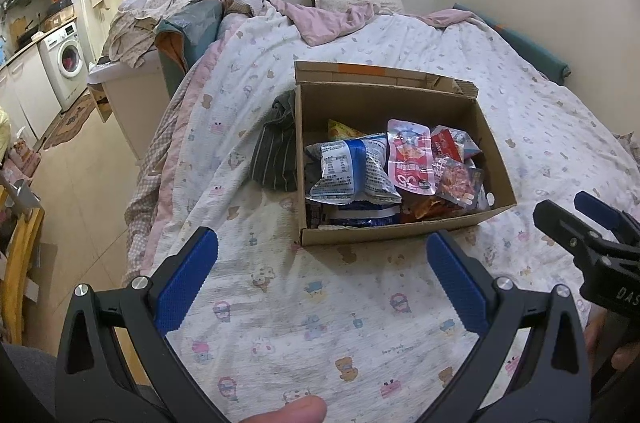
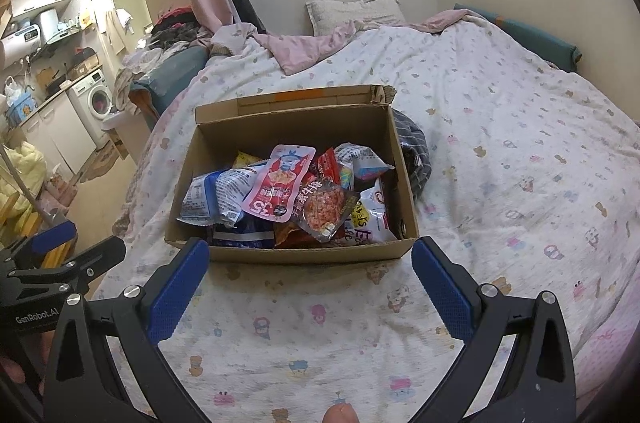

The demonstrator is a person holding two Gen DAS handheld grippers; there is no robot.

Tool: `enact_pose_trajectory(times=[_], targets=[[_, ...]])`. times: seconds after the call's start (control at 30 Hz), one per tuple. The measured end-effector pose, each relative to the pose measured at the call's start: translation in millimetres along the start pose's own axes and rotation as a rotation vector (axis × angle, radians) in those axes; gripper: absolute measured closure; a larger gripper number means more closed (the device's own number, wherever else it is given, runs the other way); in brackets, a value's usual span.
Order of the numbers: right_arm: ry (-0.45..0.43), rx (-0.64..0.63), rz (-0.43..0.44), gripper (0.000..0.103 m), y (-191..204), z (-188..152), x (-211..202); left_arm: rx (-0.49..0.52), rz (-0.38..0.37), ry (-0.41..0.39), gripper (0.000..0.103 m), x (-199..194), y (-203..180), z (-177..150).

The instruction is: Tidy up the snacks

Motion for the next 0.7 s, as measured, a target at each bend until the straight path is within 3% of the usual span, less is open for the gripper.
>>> enact_pose_trajectory(times=[0.7], targets=[[-0.003, 0.01, -0.003, 0.0, -0.9, 0.5, -2.0, 0.003, -0.004, 0.001, 0.0, -1.3, 0.4, 0.9]])
Point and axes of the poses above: each gripper's, at about its wrist camera, not at the fingertips, and x roughly the way its jaws point, y to its left, z to its top, the point moved 4 cm from there along x, roughly the way its jaws point, and after that the axes turned 11 degrees about -x, right-handed, at the moved point
